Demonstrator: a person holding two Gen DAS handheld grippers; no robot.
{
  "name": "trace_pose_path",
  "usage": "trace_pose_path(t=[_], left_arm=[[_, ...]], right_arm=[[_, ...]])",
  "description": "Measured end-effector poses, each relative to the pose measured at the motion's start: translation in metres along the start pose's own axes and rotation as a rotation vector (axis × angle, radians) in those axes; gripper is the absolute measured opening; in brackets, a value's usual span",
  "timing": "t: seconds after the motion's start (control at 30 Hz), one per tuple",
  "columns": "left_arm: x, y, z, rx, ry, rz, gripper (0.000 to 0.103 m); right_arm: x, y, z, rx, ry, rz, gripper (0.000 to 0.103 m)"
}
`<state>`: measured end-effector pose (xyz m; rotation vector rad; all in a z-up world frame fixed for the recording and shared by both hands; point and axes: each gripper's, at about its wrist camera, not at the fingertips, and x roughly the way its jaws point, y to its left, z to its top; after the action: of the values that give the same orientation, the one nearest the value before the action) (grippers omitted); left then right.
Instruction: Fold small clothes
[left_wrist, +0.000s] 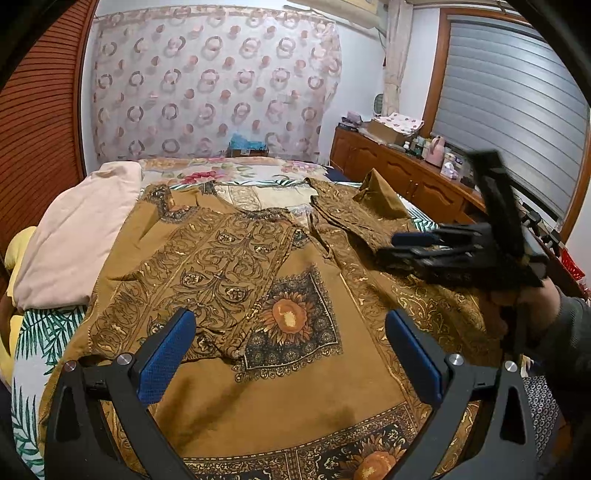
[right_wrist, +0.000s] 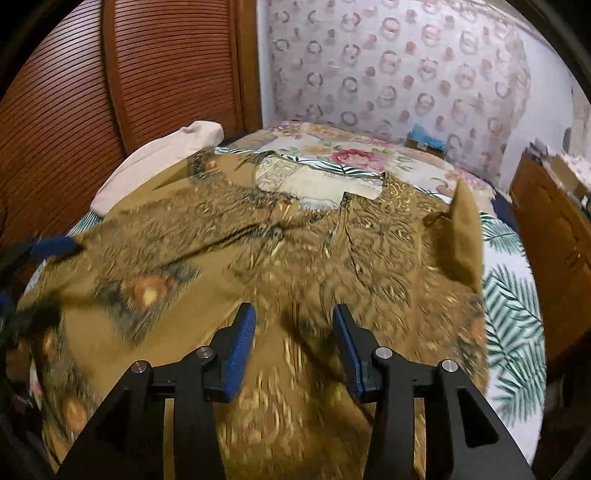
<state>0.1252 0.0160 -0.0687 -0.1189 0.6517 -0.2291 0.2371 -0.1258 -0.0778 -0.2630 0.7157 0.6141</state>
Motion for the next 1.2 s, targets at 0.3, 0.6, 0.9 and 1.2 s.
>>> trace_pose_path(t=[0.3,0.6,0.9,1.2], left_arm=[[-0.001,0.003,-0.004,-0.007,0.007,0.001,0.102],[0.001,0.005,-0.003,-0.015,0.01,0.002,0.102],[0.0,0.01,0.006,0.005,0.004,0.016,0.102],[0.014,0.06,0.051,0.047,0.016,0.066,0.102]], right_arm=[[0.034,-0.003,0.015,0.034,0.072,-0.047,0.006],[-0.023,0.007,-0.007,0.021,-0.011,0.076,0.007],[-0.03,-0.01,-0.008,0.01,-0.022,0.072,0.054],[-0.025,-0.049,0.007,0.059,-0.05,-0.063,0.054]])
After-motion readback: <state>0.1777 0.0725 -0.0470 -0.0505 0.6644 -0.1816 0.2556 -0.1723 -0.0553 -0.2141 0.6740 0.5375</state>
